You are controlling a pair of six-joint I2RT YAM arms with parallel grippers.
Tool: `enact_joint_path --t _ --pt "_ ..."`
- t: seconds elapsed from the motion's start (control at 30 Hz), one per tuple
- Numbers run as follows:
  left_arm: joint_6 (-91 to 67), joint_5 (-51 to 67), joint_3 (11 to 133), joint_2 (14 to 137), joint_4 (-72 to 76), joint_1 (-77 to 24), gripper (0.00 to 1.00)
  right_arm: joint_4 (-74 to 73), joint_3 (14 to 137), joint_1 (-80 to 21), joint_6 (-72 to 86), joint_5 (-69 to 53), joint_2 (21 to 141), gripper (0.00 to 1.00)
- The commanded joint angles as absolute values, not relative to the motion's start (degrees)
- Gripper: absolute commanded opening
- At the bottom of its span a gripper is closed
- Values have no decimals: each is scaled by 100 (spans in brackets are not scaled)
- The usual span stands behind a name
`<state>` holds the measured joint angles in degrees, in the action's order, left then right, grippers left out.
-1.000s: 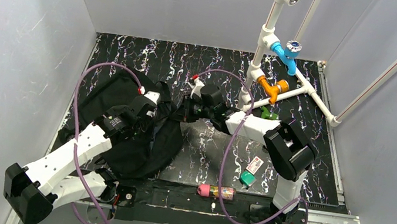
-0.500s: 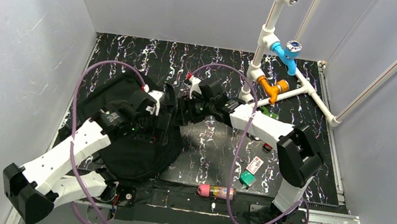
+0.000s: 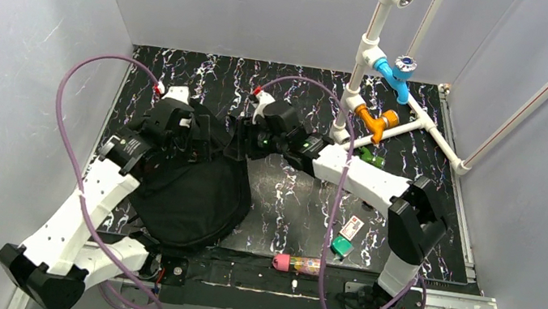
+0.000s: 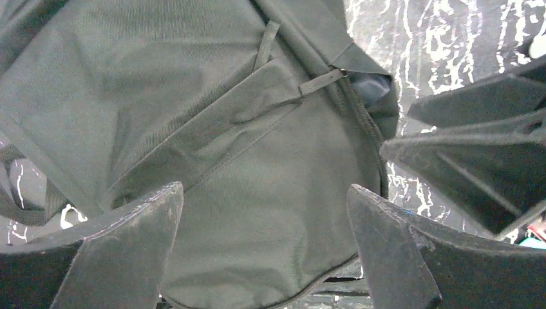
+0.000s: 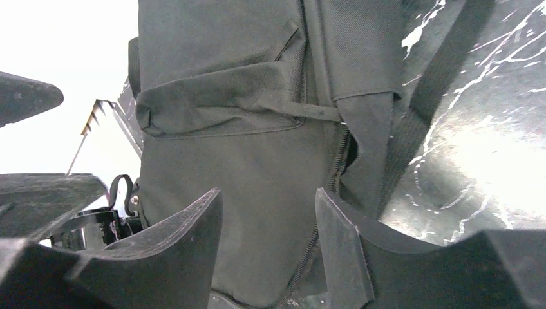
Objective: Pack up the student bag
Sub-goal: Zip the student bag at the center of the board.
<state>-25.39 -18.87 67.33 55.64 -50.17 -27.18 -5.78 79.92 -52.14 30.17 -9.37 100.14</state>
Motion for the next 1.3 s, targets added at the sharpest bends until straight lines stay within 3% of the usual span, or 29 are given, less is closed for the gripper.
enact_joint_path --t 0.0,0.07,0.17,0.27,0.33,0.47,0.57,0.63,0.9,1.0,1.2,1.23,1.27 --pt "-2712 -1777 6640 5756 -5204 -2387 98 -248 8207 -5386 3335 -477 10265 58" --pt "-2799 -1773 6502 5733 -5068 -2310 98 -336 8599 -5604 2905 -376 10435 61" --pt "-2907 -1749 6409 5734 -4957 -2202 98 -201 8707 -5874 1123 -121 10523 75" --pt "-2992 -1740 6493 5726 -4972 -2092 98 1118 7684 -5926 -1264 -240 10280 87" --pt "-3043 -1749 6494 5651 -4966 -2053 98 1582 7278 -5903 -2266 -503 10213 91" --pt "-3069 -1673 6426 5503 -4972 -2024 98 1121 7998 -5683 -3079 -1073 10798 88" --pt "-3170 -1686 6359 5318 -5045 -2005 98 1194 7987 -5516 -3749 -1800 11022 80" --pt "-3242 -1637 6270 5148 -5054 -2001 98 1737 7758 -5502 -3969 -1796 11075 79" --pt "-3349 -1370 6041 4869 -5065 -1998 98 1651 8243 -5502 -4192 -1859 11703 74" --pt "-3436 -1259 5980 4865 -5053 -1997 98 1636 8437 -5502 -4236 -1805 11854 64" --pt "-3478 -1209 5880 4963 -4976 -2000 98 2060 8524 -5502 -3993 -951 12004 34" --pt "-3492 -1209 5867 4978 -4952 -1997 98 2126 8498 -5502 -3905 -813 11991 25" --pt "-3508 -1221 5854 5005 -4922 -2003 98 2127 8476 -5494 -3814 -755 11959 8"
